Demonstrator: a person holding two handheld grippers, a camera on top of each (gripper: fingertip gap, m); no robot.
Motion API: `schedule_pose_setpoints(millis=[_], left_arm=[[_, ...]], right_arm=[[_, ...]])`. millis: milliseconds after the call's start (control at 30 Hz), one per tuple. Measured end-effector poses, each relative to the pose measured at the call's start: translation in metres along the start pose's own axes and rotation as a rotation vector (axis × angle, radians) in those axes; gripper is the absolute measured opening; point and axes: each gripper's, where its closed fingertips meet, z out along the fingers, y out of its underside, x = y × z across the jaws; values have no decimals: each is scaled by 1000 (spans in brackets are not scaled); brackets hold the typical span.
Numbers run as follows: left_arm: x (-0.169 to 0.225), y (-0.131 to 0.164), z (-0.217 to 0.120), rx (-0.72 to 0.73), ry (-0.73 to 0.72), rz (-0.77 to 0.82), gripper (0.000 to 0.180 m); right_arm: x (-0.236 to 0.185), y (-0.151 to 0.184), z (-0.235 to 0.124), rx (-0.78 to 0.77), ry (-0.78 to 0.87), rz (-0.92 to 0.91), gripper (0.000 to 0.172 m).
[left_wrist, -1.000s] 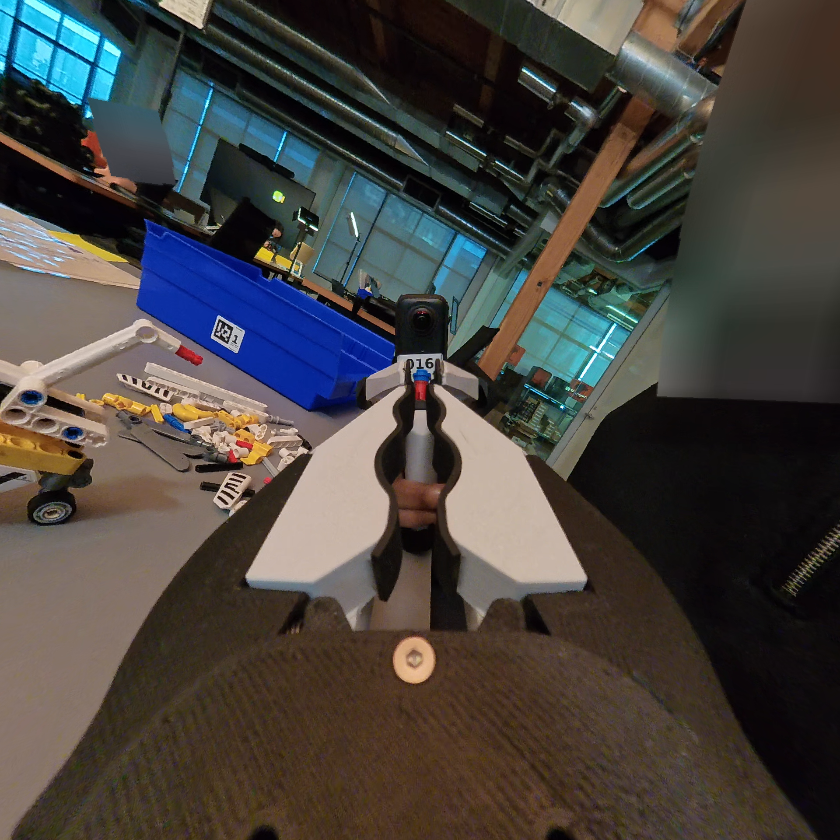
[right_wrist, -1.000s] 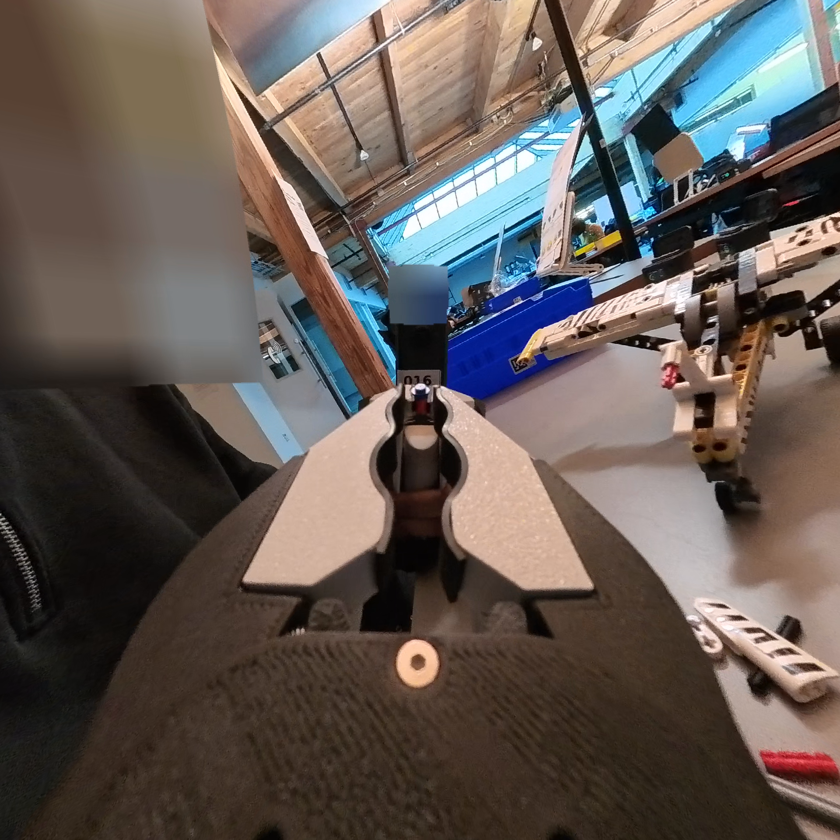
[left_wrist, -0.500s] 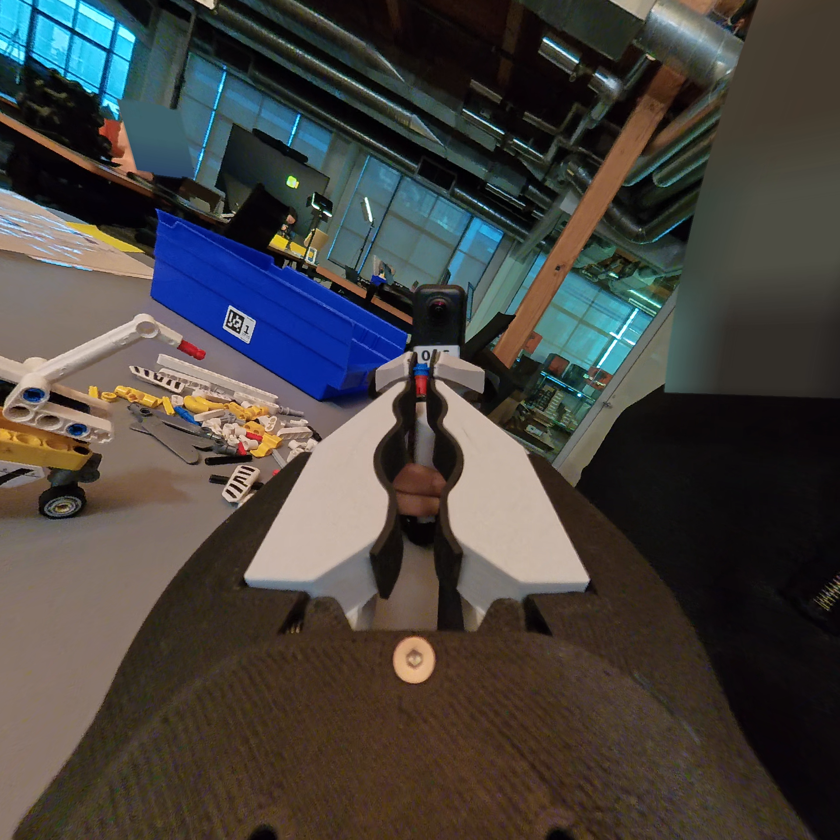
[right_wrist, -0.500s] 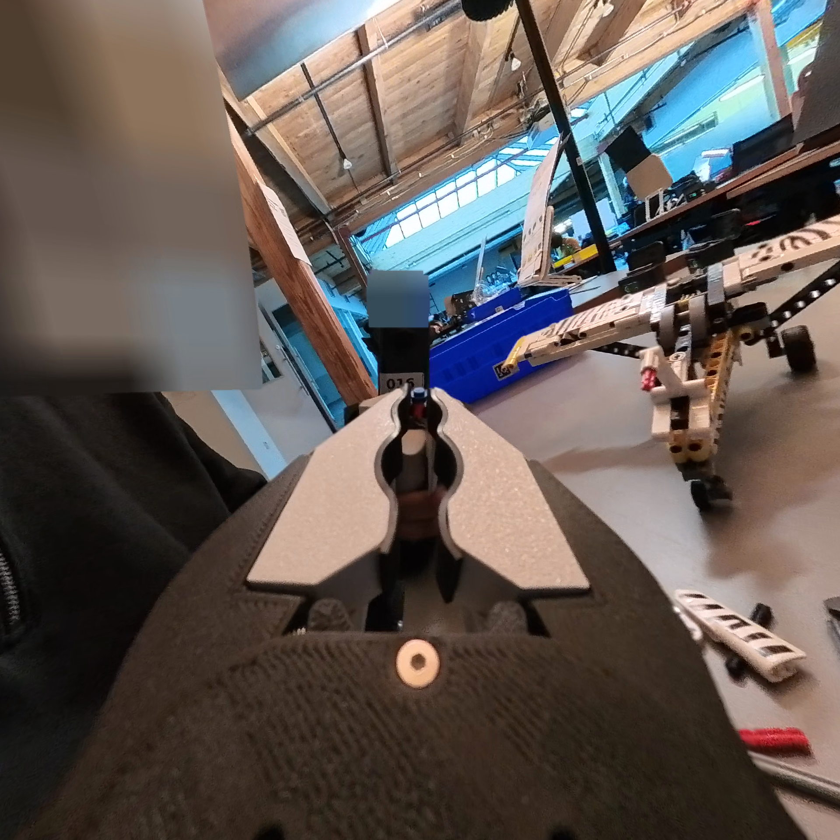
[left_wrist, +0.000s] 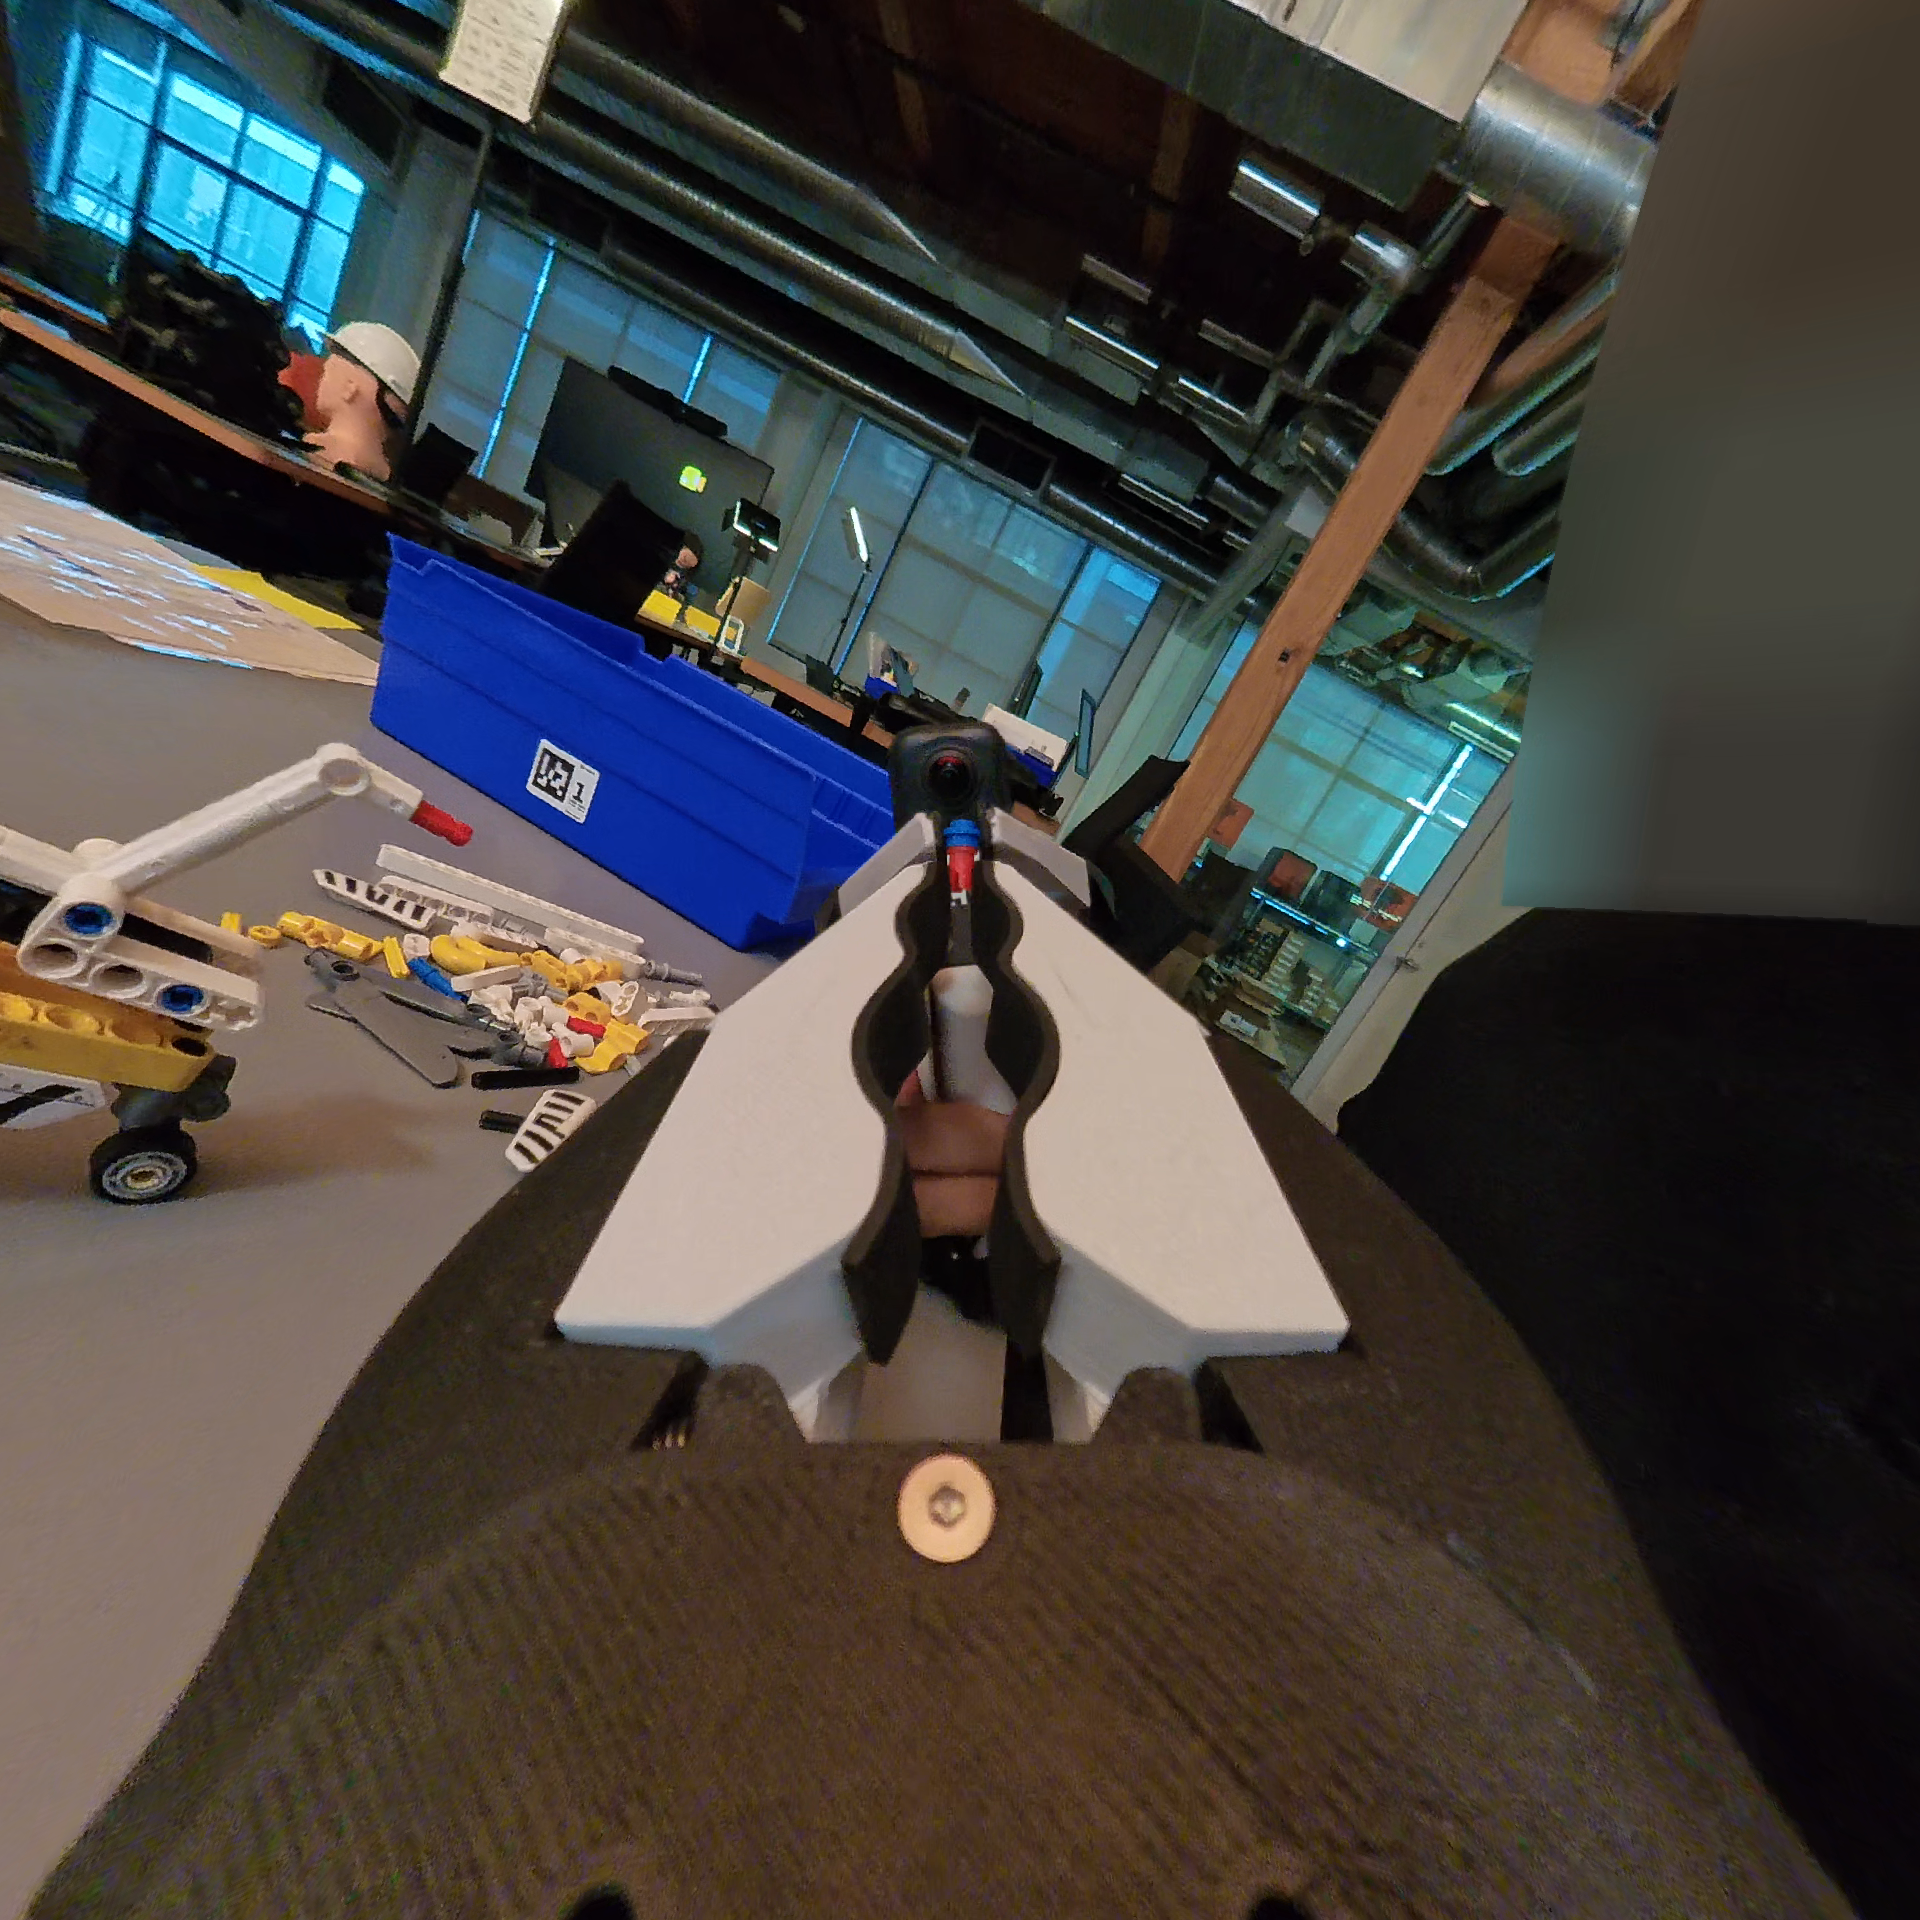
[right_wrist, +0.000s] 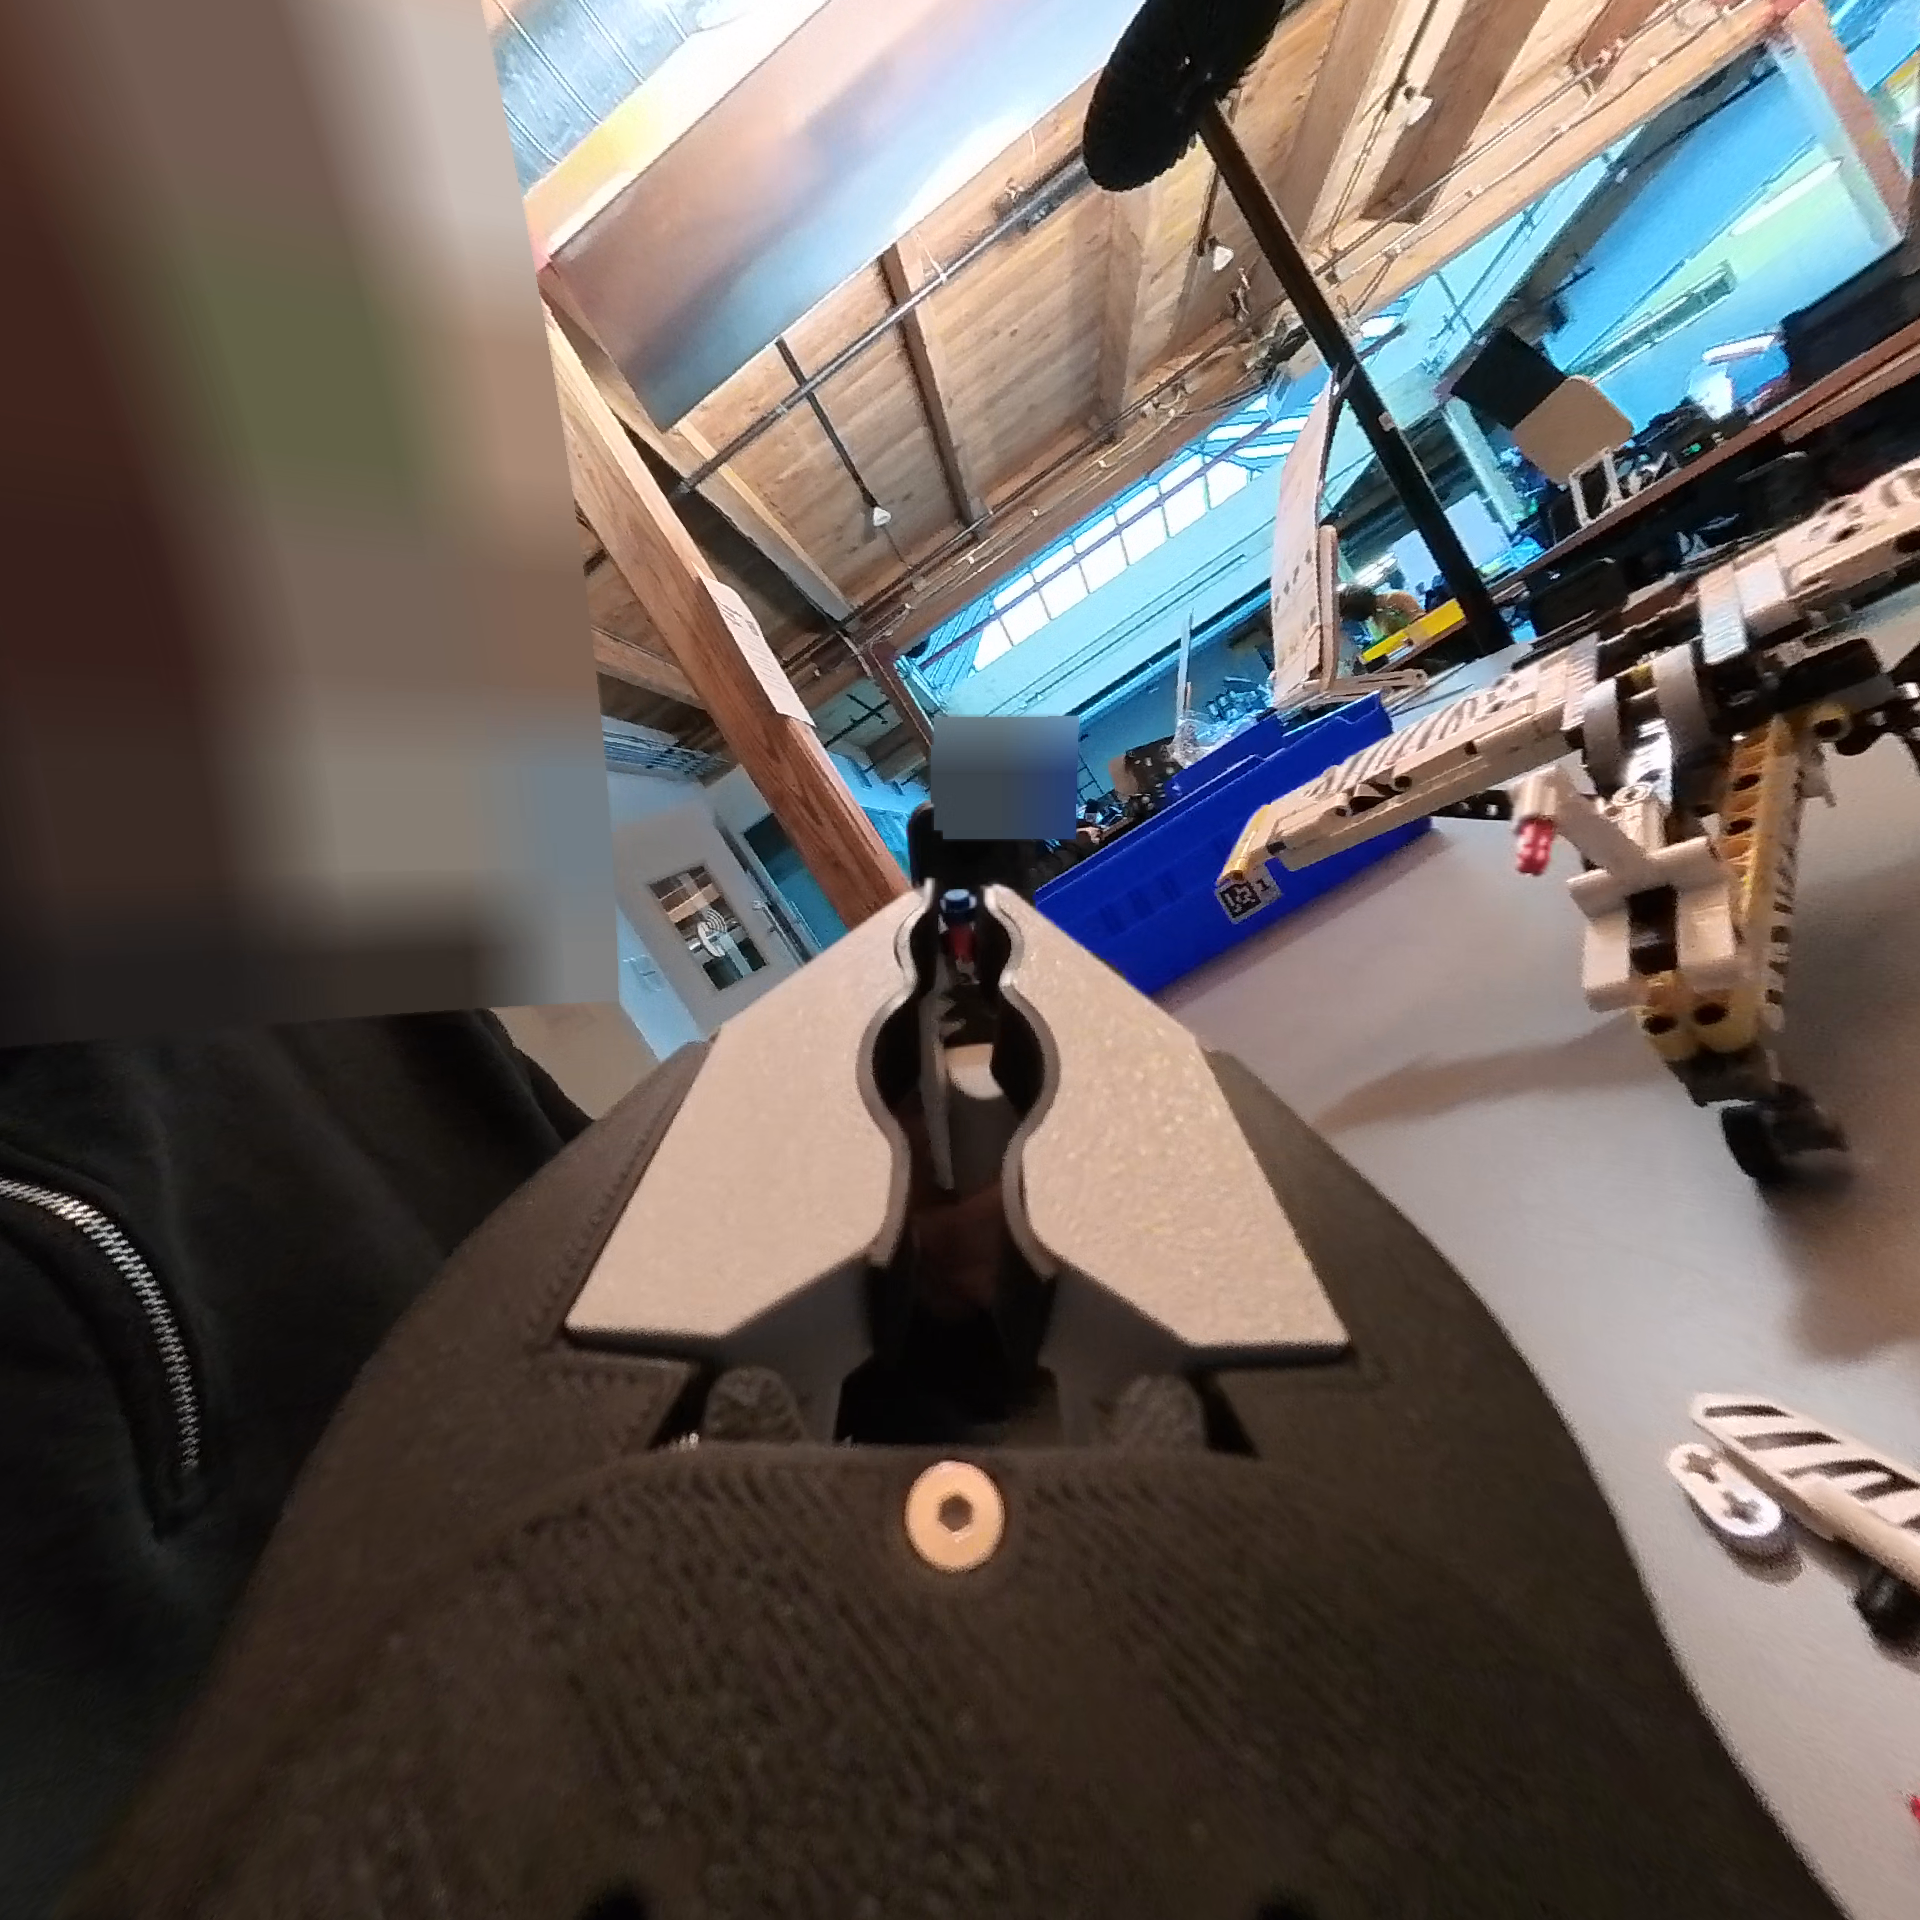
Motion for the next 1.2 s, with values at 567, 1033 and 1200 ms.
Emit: schedule_pose_setpoints(millis=[567,1033,1200], left_arm=[[3,0,-6,26,-20,-26,2],[-3,-4,-9,68,-35,-79,1],[-5,-4,-9,68,-26,-105,1]], right_arm=[[24,-44,-43,-129,275,-129,5],[109,-11,-126,-615,856,-361,10],[100,-17,-121,-552,801,-320,17]])
